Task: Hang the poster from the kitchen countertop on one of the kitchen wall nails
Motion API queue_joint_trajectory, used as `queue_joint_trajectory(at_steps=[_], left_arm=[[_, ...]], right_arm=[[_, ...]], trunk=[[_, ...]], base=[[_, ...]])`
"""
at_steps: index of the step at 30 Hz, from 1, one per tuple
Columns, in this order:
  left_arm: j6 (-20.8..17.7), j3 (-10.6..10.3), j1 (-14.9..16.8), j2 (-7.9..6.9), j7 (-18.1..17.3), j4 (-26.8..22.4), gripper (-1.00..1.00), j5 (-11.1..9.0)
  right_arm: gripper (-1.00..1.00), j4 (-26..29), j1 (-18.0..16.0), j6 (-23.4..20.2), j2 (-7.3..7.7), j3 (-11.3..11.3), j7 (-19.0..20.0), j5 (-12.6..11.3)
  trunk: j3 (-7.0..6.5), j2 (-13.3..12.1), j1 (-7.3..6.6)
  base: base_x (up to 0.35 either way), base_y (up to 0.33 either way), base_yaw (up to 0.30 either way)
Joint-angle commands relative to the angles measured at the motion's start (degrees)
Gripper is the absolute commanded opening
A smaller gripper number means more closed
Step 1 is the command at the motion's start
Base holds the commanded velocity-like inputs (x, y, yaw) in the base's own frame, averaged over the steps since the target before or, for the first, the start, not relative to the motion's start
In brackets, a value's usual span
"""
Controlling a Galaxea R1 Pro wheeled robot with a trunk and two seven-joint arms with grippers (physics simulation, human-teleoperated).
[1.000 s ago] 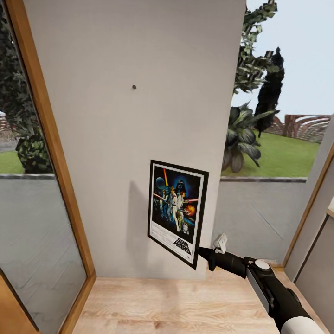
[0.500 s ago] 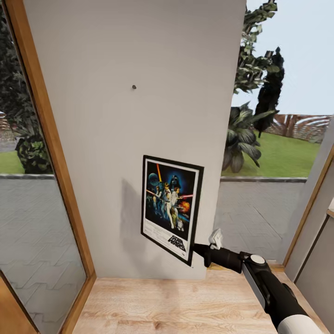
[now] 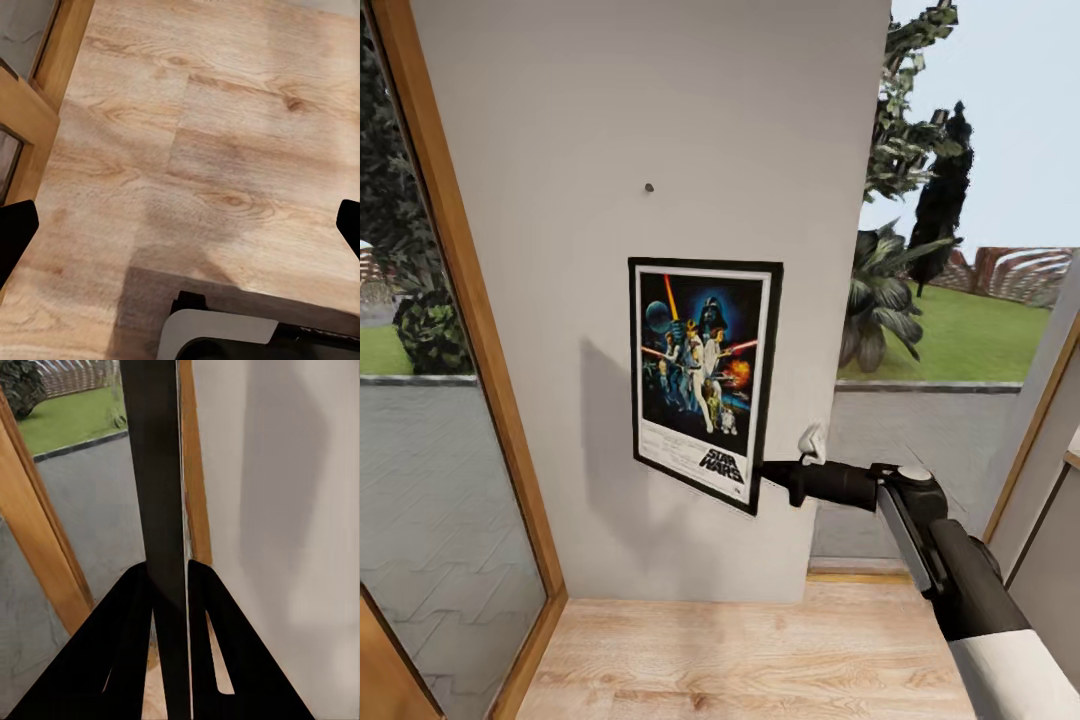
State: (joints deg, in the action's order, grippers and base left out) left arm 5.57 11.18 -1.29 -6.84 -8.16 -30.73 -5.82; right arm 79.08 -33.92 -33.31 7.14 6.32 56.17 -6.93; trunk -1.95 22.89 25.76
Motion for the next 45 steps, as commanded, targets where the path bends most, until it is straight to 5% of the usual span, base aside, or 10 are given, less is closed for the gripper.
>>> queue_joint_trajectory(at_steps=[1, 6, 11, 16, 23, 30, 37, 45], left_arm=[[0.0, 0.2, 0.0, 0.01, -0.5, 0.0, 1.0, -0.6], [0.0, 0.2, 0.0, -0.01, -0.5, 0.0, 1.0, -0.6], [0.0, 0.2, 0.0, -0.01, -0.5, 0.0, 1.0, -0.6], [0.0, 0.2, 0.0, -0.01, -0.5, -0.1, 1.0, -0.6], [0.0, 0.2, 0.0, -0.01, -0.5, -0.1, 1.0, -0.6], [0.0, 0.2, 0.0, -0.01, -0.5, -0.1, 1.0, -0.6], [0.0, 0.2, 0.0, -0.01, -0.5, -0.2, 1.0, -0.6], [0.0, 0.2, 0.0, -0.01, -0.5, -0.2, 1.0, -0.6]], right_arm=[[-1.0, 0.4, -1.9, -2.4, 0.05, 0.1, 1.3, -0.6], [-1.0, 0.9, -7.7, -7.6, 0.1, 0.1, 4.6, -0.6], [-1.0, -0.5, -18.2, -13.2, 0.09, 0.1, 9.0, -0.8], [-1.0, -8.8, -27.4, -15.5, 0.05, 0.1, 12.9, -0.8], [-1.0, -15.2, -32.9, -15.5, -0.13, 0.2, 17.5, -0.9], [-1.0, -15.8, -33.6, -15.1, -2.02, 0.4, 22.1, -0.8], [-1.0, -15.6, -33.6, -14.9, -2.2, 4.9, 22.3, -0.9], [-1.0, -15.6, -33.6, -14.9, -2.14, 5.7, 22.3, -0.9]], trunk=[[0.01, 0.0, 0.02], [0.01, 0.0, 0.02], [0.01, 0.0, 0.02], [0.01, 0.0, 0.02], [0.01, 0.0, 0.02], [0.01, 0.0, 0.02], [0.01, 0.0, 0.02], [0.01, 0.0, 0.02]], base=[[0.0, 0.0, 0.0], [0.0, 0.0, 0.0], [0.0, 0.0, 0.0], [0.0, 0.0, 0.0], [0.0, 0.0, 0.0], [0.0, 0.0, 0.0], [0.0, 0.0, 0.0], [0.0, 0.0, 0.0]])
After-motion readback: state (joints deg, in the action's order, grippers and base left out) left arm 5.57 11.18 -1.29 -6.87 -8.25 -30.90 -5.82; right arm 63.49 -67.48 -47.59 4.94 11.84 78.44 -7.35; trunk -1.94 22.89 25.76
